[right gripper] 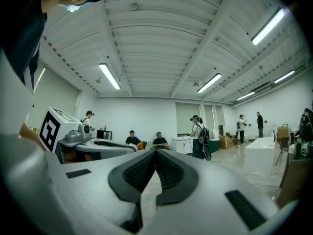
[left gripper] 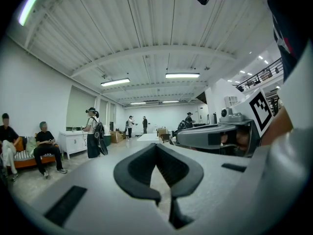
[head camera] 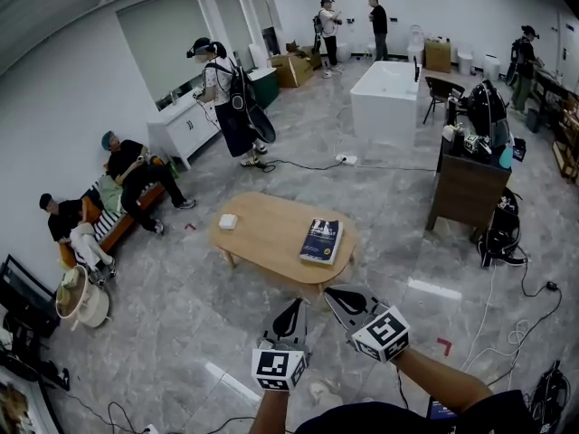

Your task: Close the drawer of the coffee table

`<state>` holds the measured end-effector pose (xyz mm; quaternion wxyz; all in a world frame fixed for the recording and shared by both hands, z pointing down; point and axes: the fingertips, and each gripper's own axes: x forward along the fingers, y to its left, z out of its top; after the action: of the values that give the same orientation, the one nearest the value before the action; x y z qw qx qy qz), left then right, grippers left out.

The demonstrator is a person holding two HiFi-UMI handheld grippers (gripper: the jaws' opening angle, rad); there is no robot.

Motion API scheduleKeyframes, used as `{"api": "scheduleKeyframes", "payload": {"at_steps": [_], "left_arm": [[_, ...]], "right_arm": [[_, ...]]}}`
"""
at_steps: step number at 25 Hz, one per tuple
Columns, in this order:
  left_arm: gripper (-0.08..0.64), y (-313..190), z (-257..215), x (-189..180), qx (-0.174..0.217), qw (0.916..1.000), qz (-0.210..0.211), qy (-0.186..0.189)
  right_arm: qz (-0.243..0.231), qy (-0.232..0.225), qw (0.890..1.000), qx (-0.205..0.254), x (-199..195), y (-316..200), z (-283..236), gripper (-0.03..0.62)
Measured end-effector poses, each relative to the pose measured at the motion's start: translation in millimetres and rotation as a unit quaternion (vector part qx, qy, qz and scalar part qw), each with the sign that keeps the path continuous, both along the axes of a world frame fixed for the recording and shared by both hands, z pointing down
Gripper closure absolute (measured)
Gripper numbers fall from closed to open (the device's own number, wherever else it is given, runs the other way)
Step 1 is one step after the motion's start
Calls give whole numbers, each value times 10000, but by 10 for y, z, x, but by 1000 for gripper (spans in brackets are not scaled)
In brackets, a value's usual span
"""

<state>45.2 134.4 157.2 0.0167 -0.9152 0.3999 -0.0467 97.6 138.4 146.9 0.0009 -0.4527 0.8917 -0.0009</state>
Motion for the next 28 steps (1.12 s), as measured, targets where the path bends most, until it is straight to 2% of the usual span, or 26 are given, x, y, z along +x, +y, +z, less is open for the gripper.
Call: {"api": "scheduleKeyframes", "payload": {"at_steps": [14,28], "left_arm": [[558,518,48,156,12,9999,-100,-33],[558,775,9,101,35,9997,-252,-40]], "right_arm": [[-240,46,9997,94,82,466,-9,581],[-407,25,9991,130,66,711,-17,581]]}}
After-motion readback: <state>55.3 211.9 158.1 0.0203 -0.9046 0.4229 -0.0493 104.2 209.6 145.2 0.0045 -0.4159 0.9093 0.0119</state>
